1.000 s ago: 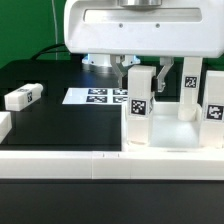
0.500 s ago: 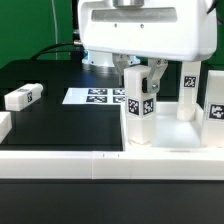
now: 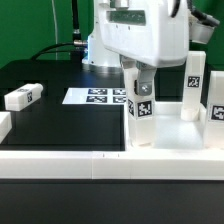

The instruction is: Assemble desk

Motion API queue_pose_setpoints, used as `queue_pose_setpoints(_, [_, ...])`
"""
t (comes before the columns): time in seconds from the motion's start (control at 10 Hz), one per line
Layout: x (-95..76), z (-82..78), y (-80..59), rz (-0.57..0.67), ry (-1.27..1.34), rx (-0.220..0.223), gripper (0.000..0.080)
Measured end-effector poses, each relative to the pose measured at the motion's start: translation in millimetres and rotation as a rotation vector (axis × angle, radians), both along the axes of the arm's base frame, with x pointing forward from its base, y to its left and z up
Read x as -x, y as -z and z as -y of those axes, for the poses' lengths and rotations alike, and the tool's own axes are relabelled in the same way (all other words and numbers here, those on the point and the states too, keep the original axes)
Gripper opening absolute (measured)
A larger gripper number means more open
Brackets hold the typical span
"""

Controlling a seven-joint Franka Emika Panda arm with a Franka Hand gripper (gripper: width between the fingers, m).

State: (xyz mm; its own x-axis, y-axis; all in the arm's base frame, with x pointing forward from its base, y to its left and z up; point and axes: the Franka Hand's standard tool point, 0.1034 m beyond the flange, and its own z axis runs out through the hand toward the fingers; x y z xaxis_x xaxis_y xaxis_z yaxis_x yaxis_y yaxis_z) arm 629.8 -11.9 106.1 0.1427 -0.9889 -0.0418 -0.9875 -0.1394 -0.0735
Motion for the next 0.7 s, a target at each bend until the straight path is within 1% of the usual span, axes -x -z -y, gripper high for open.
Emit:
queue_pose_setpoints(0.1, [0.0,-0.4,0.0,-0.003,0.052,-0.004,0.029])
queue_pose_setpoints(0.3, [0.1,-0.5,0.3,-0.003,0.049,-0.003,0.029])
queue_pose_setpoints(0.4, [1.4,0.1,0.8,-0.006,-0.025,0.001,0.0457])
queue_pose_setpoints(0.5, [3.1,-0.5,1.2,-0.017,-0.055,-0.001,0.0457])
queue_pose_setpoints(0.6, [4.0,-2.5,0.2,-0.027,-0.135,0.002,0.0597])
queue_pose_setpoints(0.7, [3.6,-4.3,0.1,-0.02,-0.261,0.008,0.0639])
